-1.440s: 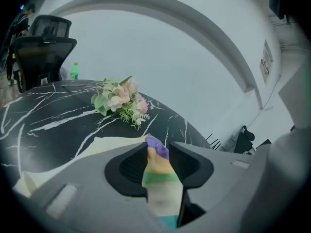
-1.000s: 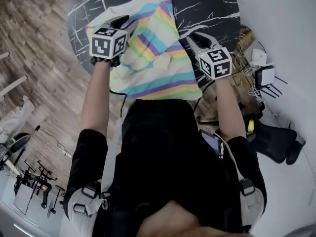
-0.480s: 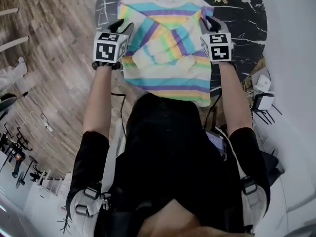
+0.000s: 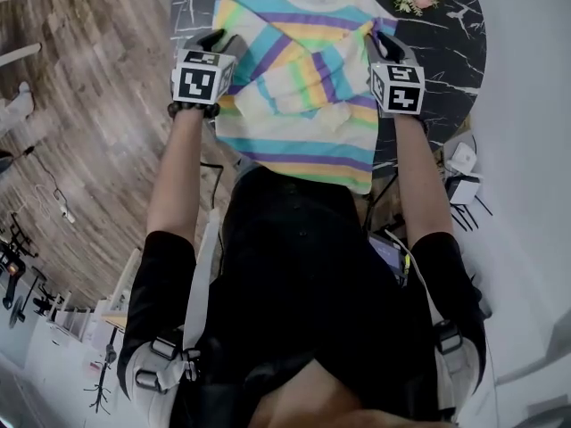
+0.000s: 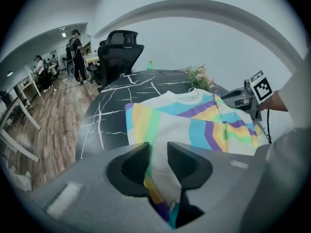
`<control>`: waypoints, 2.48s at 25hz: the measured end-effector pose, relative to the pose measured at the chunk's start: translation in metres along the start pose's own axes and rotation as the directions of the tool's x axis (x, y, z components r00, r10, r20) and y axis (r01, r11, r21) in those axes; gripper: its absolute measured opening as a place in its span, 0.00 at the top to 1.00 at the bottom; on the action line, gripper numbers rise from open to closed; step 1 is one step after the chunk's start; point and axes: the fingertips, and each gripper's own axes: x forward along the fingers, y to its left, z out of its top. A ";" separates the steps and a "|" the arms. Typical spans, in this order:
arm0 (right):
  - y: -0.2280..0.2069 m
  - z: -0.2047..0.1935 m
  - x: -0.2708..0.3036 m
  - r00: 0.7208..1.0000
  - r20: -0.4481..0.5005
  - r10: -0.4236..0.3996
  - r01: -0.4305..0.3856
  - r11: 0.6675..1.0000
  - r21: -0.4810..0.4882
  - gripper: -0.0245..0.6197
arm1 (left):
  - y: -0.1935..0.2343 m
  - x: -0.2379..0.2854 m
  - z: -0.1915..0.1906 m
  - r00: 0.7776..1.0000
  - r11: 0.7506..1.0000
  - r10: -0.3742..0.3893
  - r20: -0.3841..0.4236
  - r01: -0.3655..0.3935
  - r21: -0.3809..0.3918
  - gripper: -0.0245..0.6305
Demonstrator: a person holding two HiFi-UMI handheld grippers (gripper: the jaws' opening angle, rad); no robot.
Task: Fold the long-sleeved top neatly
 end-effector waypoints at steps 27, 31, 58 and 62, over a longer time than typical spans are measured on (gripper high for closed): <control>0.085 -0.185 -0.216 0.983 -0.023 -0.183 0.183 0.950 0.254 0.72 | -0.079 -0.138 -0.191 0.958 0.962 -0.242 0.155 0.258 -0.094 0.58; 0.094 -0.217 -0.242 0.979 -0.040 -0.201 0.202 0.919 0.337 0.71 | -0.097 -0.129 -0.234 0.942 0.939 -0.325 0.088 0.332 -0.091 0.55; 0.131 -0.285 -0.274 0.992 -0.095 -0.086 0.115 0.924 0.365 0.71 | -0.158 -0.096 -0.278 0.819 0.817 -0.573 0.030 0.568 0.095 0.92; 0.128 -0.292 -0.259 0.995 -0.097 0.000 0.040 0.913 0.406 0.60 | -0.159 -0.125 -0.277 0.828 0.829 -0.558 0.050 0.555 0.062 0.92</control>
